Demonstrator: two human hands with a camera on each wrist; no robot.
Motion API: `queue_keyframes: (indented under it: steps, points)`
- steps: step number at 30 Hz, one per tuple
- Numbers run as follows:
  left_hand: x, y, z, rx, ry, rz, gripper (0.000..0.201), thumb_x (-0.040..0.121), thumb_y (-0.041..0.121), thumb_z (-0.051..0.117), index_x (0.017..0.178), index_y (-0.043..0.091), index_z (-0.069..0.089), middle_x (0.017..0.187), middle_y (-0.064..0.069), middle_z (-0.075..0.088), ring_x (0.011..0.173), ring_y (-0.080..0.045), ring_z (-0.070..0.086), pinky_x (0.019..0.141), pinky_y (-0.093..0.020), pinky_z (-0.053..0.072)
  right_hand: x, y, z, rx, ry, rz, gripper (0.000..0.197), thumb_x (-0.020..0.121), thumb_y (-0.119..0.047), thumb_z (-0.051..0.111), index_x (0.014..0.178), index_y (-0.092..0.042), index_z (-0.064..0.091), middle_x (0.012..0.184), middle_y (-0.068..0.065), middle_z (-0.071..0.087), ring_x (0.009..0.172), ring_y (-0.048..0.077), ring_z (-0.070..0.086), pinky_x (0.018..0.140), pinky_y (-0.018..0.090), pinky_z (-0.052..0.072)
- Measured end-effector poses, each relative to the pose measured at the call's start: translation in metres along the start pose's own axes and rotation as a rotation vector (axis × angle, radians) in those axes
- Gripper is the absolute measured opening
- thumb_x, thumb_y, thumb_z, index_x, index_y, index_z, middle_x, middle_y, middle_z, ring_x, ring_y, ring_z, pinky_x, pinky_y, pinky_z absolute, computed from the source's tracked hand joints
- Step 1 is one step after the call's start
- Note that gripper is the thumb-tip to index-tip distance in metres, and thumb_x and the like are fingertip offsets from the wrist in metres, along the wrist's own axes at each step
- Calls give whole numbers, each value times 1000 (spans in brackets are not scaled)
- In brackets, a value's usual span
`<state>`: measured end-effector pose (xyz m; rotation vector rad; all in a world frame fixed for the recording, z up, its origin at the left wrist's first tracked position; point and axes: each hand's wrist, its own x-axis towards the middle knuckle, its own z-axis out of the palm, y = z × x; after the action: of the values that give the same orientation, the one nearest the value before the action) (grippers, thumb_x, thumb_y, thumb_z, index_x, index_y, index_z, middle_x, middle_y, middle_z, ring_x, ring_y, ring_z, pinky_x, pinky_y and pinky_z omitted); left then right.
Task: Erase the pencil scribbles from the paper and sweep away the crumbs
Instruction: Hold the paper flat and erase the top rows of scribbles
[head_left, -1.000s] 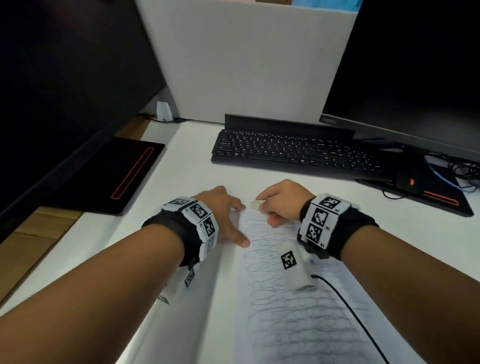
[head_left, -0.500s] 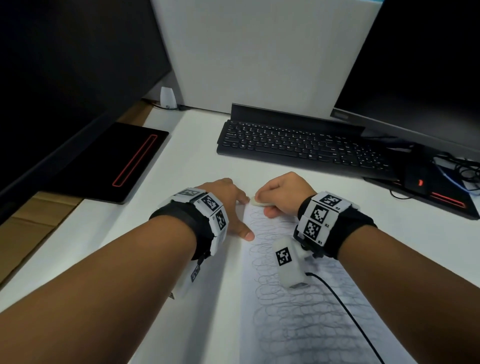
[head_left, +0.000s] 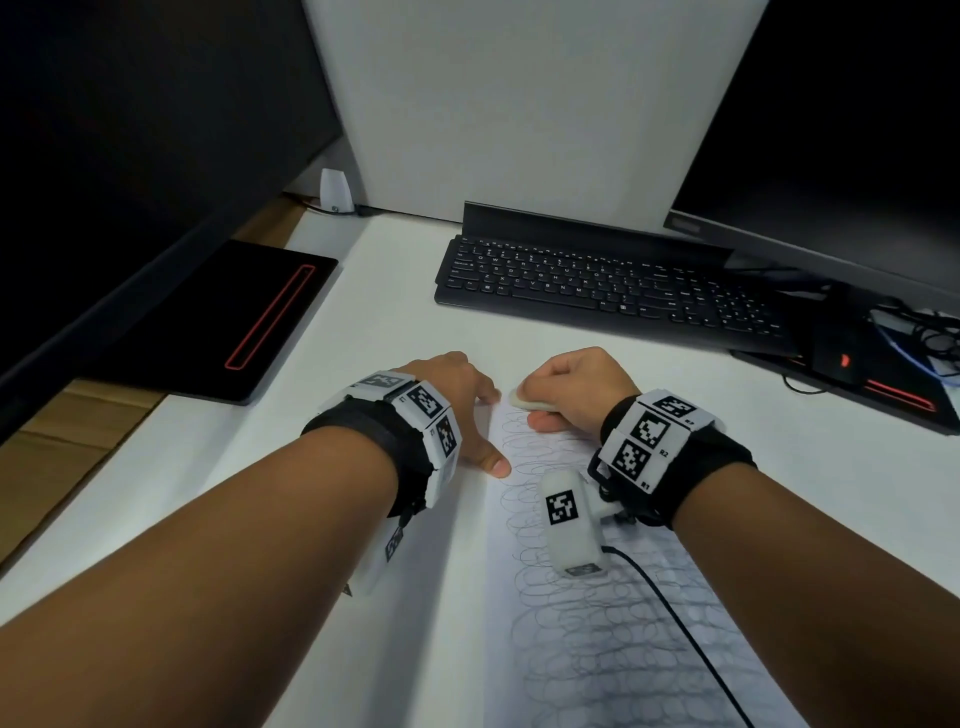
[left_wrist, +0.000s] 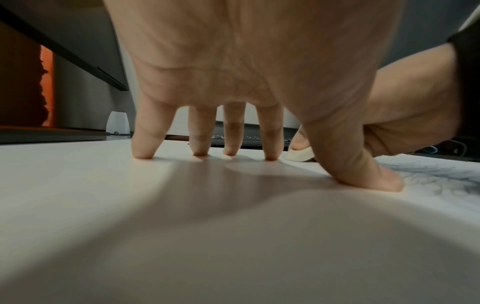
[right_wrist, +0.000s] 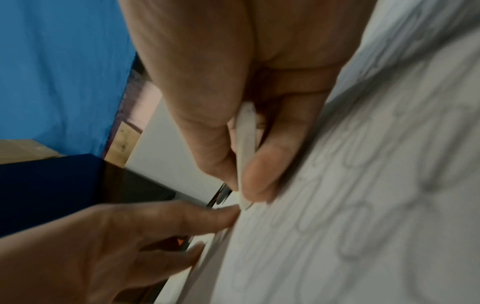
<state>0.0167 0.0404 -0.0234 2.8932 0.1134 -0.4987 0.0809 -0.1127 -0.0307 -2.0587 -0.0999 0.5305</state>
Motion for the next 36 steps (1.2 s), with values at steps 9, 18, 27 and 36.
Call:
queue_keyframes:
  steps: [9, 18, 27, 36]
  points:
    - [-2, 1, -2, 12, 5, 3, 90, 64, 66, 78, 142, 36, 46, 132, 8, 46, 123, -18, 49, 93, -35, 44, -3, 1, -1, -25, -41, 14, 5, 80, -15, 76, 77, -12, 73, 64, 5, 69, 61, 16, 70, 68, 27, 57]
    - [-1, 4, -4, 29, 10, -1, 89, 64, 65, 79, 141, 34, 47, 131, 7, 47, 121, -18, 51, 86, -32, 43, -2, 5, 0, -28, 18, -2, 7, 79, -16, 76, 73, -15, 72, 58, 2, 68, 51, 10, 65, 56, 18, 50]
    - [-3, 7, -3, 22, 17, -11, 87, 66, 62, 80, 142, 34, 47, 131, 6, 46, 120, -20, 52, 86, -30, 42, 2, 11, -1, 62, 81, -10, 10, 77, -14, 78, 69, -15, 73, 61, 5, 70, 57, 15, 69, 80, 37, 59]
    - [-3, 6, -3, 20, 13, -15, 88, 65, 63, 79, 141, 34, 47, 130, 7, 46, 120, -19, 51, 89, -31, 44, 1, 9, -3, 33, 68, 3, 8, 79, -15, 77, 73, -13, 71, 61, 3, 68, 53, 11, 67, 61, 23, 54]
